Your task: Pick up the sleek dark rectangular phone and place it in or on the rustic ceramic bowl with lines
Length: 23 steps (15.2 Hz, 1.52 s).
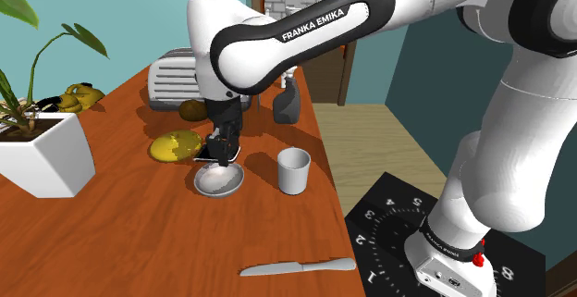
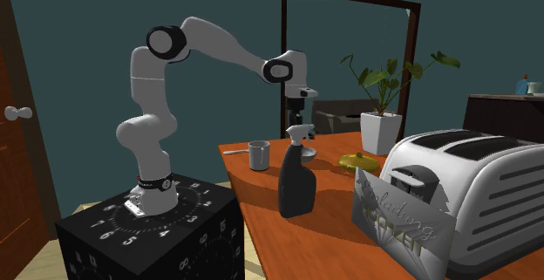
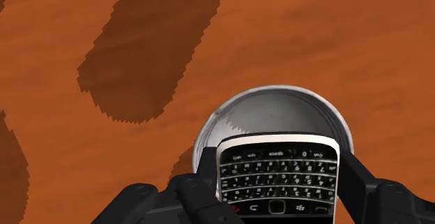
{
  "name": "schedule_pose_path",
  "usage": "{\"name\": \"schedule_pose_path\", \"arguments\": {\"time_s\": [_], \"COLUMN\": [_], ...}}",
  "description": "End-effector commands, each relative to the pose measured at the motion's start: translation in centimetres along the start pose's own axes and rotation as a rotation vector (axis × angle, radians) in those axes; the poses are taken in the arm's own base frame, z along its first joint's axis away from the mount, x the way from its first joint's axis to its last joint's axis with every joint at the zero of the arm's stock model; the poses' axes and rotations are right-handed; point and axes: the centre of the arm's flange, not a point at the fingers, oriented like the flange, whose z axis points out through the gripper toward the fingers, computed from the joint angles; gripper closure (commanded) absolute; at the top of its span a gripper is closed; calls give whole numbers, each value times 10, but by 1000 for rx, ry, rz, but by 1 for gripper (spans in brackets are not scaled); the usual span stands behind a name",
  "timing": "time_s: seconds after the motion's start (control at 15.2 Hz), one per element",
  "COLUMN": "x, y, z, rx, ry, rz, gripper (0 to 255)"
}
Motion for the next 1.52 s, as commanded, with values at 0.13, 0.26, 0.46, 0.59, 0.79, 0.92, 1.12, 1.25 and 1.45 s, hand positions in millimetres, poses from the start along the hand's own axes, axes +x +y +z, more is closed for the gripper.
{"name": "schedule_pose_path", "arguments": {"time_s": [0.13, 0.26, 0.46, 0.59, 0.79, 0.92, 1.12, 1.25, 1.45], "x": [-1, -1, -1, -1, -1, -1, -1, -1, -1], "y": [-1, -1, -1, -1, -1, -1, -1, -1, -1], "z": [21, 32, 48, 58, 61, 61, 61, 61, 61], "rx": [0, 0, 0, 0, 0, 0, 0, 0, 0], "ry": [0, 0, 0, 0, 0, 0, 0, 0, 0], "rz": [1, 1, 1, 1, 1, 1, 1, 1, 1], "gripper": [255, 255, 255, 255, 255, 255, 255, 0, 0]}}
